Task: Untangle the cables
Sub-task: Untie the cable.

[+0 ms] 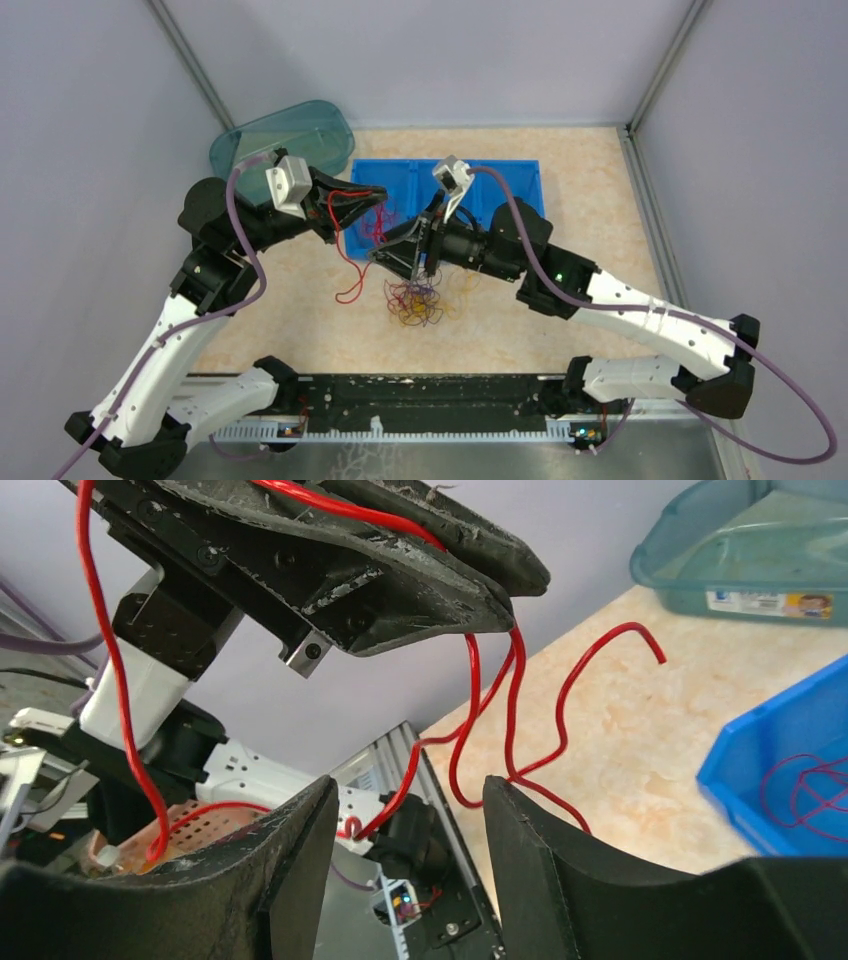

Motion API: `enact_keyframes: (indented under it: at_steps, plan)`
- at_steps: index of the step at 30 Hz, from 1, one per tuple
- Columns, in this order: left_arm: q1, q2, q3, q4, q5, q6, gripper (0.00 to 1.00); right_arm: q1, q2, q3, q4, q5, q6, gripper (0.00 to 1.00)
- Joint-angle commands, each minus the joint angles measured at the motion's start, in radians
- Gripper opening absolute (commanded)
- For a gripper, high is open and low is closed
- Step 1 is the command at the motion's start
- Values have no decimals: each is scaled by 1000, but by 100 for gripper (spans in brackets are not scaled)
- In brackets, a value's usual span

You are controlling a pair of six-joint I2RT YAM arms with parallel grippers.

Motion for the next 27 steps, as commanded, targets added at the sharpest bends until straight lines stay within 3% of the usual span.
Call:
enact_keyframes:
  at_steps: [1,5,9,11,17,27]
  plan:
    - [6,-8,29,6,10,0,1,-3,16,9,161,-53,87,56]
    - [6,-14,17,7,3,6,1,-8,40,-2,195,-53,123,46]
    - [6,-17,16,-1,-27,17,1,-15,45,-14,201,-49,159,10]
    - [5,-14,26,-8,-72,20,2,-15,29,-33,195,-57,174,0]
    - [7,-3,54,-40,-271,-40,0,-15,-110,-177,176,-77,228,0]
    - [9,-4,47,-54,-389,-61,0,-15,-352,-269,-55,1,234,0]
